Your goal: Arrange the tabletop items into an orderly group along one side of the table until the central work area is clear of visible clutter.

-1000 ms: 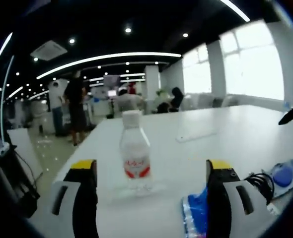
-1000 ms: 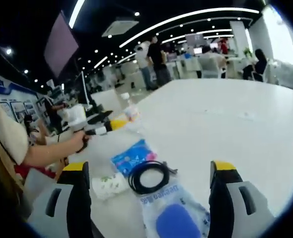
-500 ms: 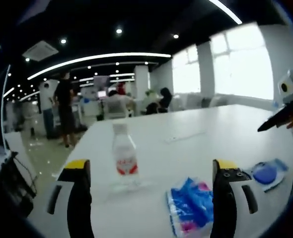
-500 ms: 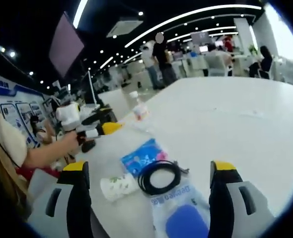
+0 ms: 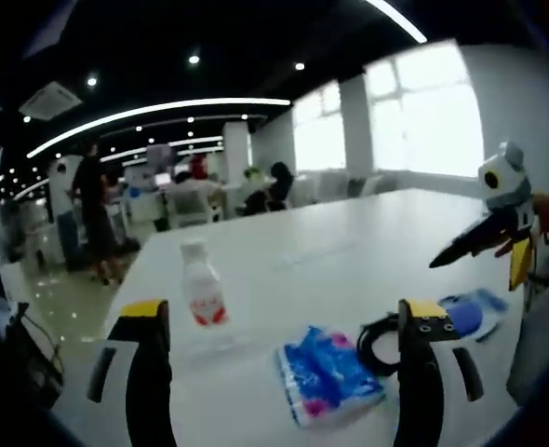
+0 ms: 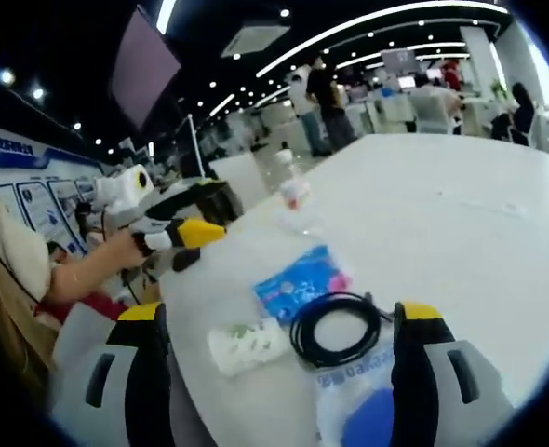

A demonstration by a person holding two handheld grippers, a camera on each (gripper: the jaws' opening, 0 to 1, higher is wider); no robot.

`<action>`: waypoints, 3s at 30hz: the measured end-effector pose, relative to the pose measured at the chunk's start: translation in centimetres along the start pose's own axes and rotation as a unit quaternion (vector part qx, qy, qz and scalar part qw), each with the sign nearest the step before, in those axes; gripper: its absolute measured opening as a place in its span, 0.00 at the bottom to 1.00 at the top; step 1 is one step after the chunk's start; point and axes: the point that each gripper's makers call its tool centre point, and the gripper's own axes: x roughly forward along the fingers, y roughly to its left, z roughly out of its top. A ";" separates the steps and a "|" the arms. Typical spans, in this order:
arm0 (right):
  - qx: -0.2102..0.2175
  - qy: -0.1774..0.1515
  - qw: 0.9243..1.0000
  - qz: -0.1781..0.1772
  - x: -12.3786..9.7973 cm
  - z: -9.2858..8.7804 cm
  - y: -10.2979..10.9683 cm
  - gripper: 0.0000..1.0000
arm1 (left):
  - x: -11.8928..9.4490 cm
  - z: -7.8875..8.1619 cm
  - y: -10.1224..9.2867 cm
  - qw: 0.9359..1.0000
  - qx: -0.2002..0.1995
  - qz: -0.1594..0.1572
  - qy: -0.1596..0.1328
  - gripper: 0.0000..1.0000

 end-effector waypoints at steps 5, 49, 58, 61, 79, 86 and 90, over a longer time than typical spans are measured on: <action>-0.017 0.022 0.999 0.023 1.4 -1.1 1.9 0.99 | -0.9 0.4 -0.9 1.000 -0.003 -0.014 -0.006 0.99; -0.104 0.113 0.988 0.000 8.5 -8.2 4.8 0.86 | -4.3 0.6 -3.4 0.999 0.027 -0.041 0.001 0.99; -0.109 0.124 0.986 -0.010 8.6 -9.0 4.0 0.73 | -4.9 0.7 -3.6 0.999 0.029 -0.045 -0.008 0.99; -0.101 0.125 0.987 -0.008 8.5 -9.1 3.9 0.67 | -5.1 0.6 -3.6 0.999 0.029 -0.045 -0.006 0.99; -0.038 0.093 0.995 0.002 7.9 -7.7 3.8 0.61 | -5.9 0.2 -4.0 0.998 0.028 -0.049 -0.002 0.99; 0.059 0.068 0.996 0.006 7.4 -6.9 3.3 0.61 | -5.8 0.2 -4.5 0.998 0.040 -0.056 -0.001 0.98; 0.101 0.046 0.994 0.011 6.9 -5.9 3.0 0.61 | -5.8 0.4 -4.9 0.997 0.046 -0.063 -0.004 0.98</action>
